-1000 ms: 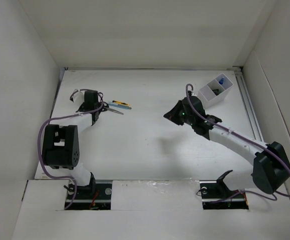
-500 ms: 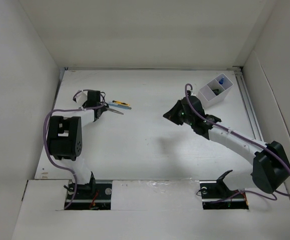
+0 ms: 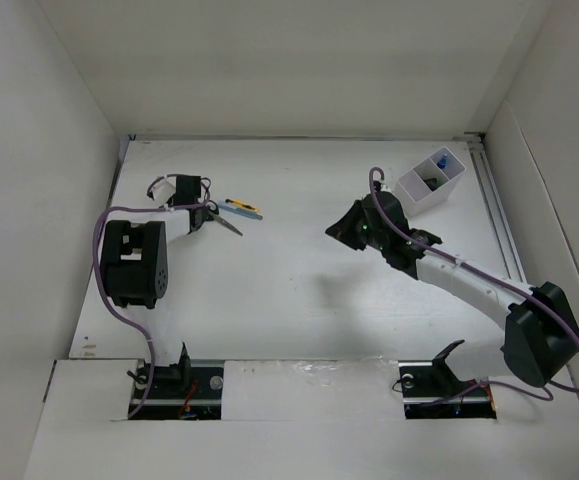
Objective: Sort the stationery into containers
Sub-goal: Pick up the scissors from the center of the board.
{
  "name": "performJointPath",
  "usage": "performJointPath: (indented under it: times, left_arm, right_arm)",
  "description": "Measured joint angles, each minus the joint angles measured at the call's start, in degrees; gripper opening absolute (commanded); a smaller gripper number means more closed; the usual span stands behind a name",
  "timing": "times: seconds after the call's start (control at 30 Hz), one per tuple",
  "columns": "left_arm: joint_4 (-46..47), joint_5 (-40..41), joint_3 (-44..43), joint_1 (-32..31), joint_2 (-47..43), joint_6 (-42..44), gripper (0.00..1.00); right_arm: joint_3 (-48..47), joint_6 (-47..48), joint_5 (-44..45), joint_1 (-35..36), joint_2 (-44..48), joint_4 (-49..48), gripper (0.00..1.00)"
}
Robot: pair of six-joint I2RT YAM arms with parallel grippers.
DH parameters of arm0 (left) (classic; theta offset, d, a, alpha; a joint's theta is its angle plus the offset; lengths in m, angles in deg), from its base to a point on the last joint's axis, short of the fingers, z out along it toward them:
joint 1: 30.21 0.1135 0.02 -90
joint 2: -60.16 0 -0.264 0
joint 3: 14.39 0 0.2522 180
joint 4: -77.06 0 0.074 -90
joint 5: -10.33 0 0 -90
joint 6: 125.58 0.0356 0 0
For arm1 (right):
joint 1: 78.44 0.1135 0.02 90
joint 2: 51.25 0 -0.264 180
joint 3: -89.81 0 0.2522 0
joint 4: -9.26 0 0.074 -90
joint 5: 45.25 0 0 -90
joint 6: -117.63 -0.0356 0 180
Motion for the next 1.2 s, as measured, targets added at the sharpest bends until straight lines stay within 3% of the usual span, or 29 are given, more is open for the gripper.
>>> performJointPath:
  times: [0.13, 0.27, 0.4, 0.8, 1.03, 1.2]
  left_arm:
    - [0.2, -0.2, 0.3, 0.1, -0.2, 0.0, 0.00]
    - [1.6, -0.4, 3.6, 0.1, -2.5, 0.2, 0.00]
    - [1.5, -1.4, 8.7, 0.1, -7.3, 1.2, 0.00]
    - [4.9, -6.4, 17.3, -2.0, -22.8, 5.2, 0.00]
    - [11.6, -16.5, 22.9, -2.0, -24.0, 7.8, 0.00]
    - [16.9, -22.2, 25.7, -5.8, -25.7, 10.6, 0.00]
  right_arm:
    - [0.0, 0.1, 0.0, 0.0, 0.0, 0.0, 0.15]
    - [0.0, 0.4, 0.0, 0.0, 0.0, 0.0, 0.36]
    - [0.0, 0.6, -0.3, 0.0, 0.0, 0.0, 0.49]
    - [-0.3, 1.5, -8.8, 0.4, -2.0, -2.9, 0.63]
    - [-3.2, 1.7, -16.5, 1.7, -10.0, -5.2, 0.69]
    - [-10.4, 1.4, -19.9, 2.9, -16.4, -6.5, 0.74]
